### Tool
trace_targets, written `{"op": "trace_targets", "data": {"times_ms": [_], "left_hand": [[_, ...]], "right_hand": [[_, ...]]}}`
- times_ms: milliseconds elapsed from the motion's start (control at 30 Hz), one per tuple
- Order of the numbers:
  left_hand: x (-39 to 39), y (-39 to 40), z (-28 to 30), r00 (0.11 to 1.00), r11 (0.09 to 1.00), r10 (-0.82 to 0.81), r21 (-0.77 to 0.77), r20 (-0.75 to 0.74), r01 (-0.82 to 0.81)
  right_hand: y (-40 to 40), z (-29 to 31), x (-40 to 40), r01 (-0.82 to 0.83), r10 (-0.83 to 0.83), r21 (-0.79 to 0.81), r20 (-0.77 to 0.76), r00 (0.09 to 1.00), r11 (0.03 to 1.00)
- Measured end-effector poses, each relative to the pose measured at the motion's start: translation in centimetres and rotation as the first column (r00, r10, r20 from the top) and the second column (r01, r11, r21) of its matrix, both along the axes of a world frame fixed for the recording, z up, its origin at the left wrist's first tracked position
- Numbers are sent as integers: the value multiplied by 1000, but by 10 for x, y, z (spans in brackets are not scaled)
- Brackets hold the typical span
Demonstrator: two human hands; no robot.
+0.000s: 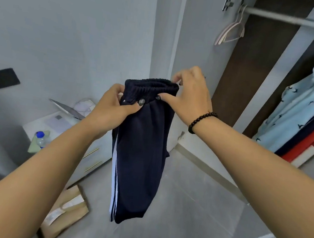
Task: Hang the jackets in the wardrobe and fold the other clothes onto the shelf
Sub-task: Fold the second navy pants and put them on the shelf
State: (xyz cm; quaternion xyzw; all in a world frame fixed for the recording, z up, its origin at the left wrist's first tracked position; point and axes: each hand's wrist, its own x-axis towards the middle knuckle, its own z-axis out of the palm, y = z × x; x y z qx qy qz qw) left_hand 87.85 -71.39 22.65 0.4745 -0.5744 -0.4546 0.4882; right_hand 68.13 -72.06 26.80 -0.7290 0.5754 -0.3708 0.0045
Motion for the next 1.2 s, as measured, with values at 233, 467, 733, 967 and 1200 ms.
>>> {"op": "trace_targets", "data": {"times_ms": [233, 467, 733, 967, 1200], "left_hand": [[0, 25, -67, 988, 983, -11, -182, -152, -17], [35, 85, -140, 944, 981, -74, -194, -321, 11], [109, 168, -115, 936, 981, -148, -168, -319, 98], [123, 239, -51, 957, 903, -280, -360, -81, 234], [60, 326, -55, 860, 763, -396, -405, 324, 504]], "right_hand": [[6, -71, 40, -213, -136, 357, 739, 659, 910], [89, -124, 76, -601, -205, 377, 919, 336, 705], [172, -113, 132, -693, -261, 344, 938, 227, 633], [232, -63, 146, -725, -137, 202, 979, 149, 658], [318, -70, 74, -656, -156, 217, 976, 152, 722]]}}
